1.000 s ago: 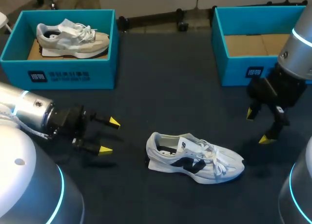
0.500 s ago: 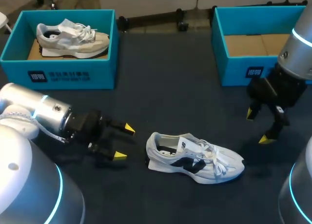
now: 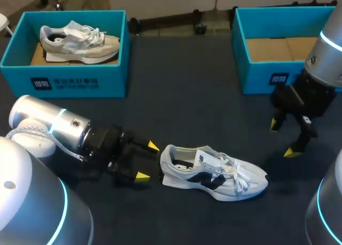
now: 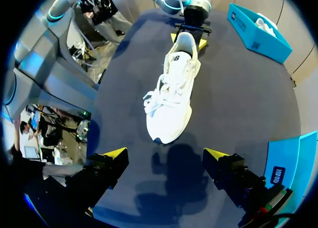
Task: Take the shoe out of the shoebox, open the shoe tongue, remove and reinsert the insole, then place the shoe into the shoebox
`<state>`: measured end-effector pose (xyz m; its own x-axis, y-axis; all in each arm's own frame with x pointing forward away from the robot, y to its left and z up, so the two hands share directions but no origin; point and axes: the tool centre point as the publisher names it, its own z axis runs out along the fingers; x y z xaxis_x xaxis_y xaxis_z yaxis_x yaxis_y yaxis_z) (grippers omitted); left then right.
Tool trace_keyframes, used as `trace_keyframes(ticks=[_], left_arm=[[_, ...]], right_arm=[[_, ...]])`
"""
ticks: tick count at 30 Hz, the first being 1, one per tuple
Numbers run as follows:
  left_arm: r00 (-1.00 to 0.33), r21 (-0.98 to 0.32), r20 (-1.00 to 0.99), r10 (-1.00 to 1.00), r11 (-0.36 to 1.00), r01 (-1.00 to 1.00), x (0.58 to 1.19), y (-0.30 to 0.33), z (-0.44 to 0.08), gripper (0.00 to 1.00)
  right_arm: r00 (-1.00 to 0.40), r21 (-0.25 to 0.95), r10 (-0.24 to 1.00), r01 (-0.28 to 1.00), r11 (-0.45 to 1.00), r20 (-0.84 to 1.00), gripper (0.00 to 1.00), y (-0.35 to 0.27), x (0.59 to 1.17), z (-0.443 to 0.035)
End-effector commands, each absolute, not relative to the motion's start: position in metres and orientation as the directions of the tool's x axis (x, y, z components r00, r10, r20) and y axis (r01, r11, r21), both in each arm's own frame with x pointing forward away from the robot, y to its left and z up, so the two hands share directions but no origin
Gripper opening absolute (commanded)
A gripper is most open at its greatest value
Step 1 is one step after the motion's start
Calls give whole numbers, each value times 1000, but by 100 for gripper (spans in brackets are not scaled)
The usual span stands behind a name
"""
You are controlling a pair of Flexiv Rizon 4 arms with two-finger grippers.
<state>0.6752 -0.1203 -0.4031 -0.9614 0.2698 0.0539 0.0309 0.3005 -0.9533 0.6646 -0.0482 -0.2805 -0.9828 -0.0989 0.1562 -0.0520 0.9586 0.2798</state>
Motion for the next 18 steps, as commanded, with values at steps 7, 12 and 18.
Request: trace_keyframes(ticks=[7,12,18], left_arm=[[-963,-956,39,267,291,42,674,-131,-405,100],[-964,-959,28,266,280,50,674,-136,-405,100],[-965,-962,31,259,272,42,677,-145,-405,100]], right_arm=[[-983,278,-99,-53,959,156,100,-48,664,-281],[-983,278,-99,-53,959,156,100,-48,664,-281],[-983,278,-99,-53,959,156,100,-48,664,-281]])
